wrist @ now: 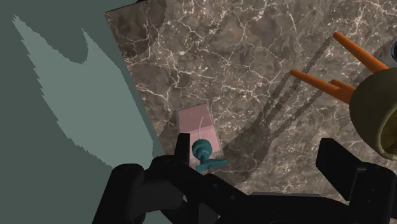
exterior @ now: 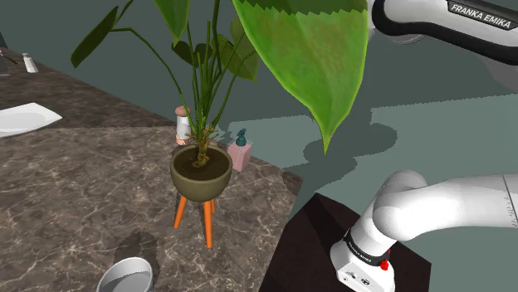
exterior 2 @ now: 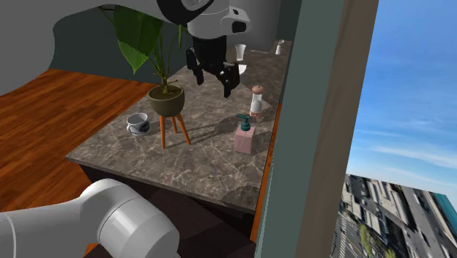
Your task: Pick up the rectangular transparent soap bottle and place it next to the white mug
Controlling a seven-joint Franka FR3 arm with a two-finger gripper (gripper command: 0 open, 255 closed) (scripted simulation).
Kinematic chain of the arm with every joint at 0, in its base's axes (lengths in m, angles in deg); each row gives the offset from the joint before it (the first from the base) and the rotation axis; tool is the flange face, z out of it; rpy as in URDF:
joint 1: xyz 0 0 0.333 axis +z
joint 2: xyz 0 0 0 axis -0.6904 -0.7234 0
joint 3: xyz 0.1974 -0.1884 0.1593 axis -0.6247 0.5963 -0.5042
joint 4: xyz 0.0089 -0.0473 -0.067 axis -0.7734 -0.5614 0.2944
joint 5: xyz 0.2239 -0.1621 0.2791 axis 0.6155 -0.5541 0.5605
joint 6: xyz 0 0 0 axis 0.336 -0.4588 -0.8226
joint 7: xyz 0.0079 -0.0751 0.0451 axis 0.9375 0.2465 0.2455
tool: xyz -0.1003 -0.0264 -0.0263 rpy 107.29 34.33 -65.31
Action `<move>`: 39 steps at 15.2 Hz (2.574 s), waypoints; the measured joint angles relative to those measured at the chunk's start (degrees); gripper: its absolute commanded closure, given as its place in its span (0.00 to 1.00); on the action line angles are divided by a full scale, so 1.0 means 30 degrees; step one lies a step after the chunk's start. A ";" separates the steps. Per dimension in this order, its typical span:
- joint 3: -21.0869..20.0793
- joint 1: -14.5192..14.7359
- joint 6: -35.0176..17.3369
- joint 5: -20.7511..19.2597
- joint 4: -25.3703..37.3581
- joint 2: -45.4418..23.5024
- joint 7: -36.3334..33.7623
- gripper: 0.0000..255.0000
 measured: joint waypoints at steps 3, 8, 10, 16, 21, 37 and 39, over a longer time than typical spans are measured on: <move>0.0031 0.0093 -0.0624 0.0027 -0.0134 -0.0672 0.0251 0.00; 0.0288 0.0425 -0.2691 0.0105 -0.0117 -0.3444 0.1347 0.00; 0.0434 0.0556 -0.3543 0.0154 0.0203 -0.4898 0.1868 0.00; 0.0670 0.0957 -0.5560 0.0447 0.1430 -0.9018 0.3256 0.00; 0.0731 0.1246 -0.6918 0.0821 0.3149 -1.2813 0.4362 0.00; 0.0496 0.1558 -0.9413 0.1351 0.3971 -1.6765 0.5328 0.00; 0.0495 0.1559 -0.9422 0.1352 0.3968 -1.6769 0.5328 0.00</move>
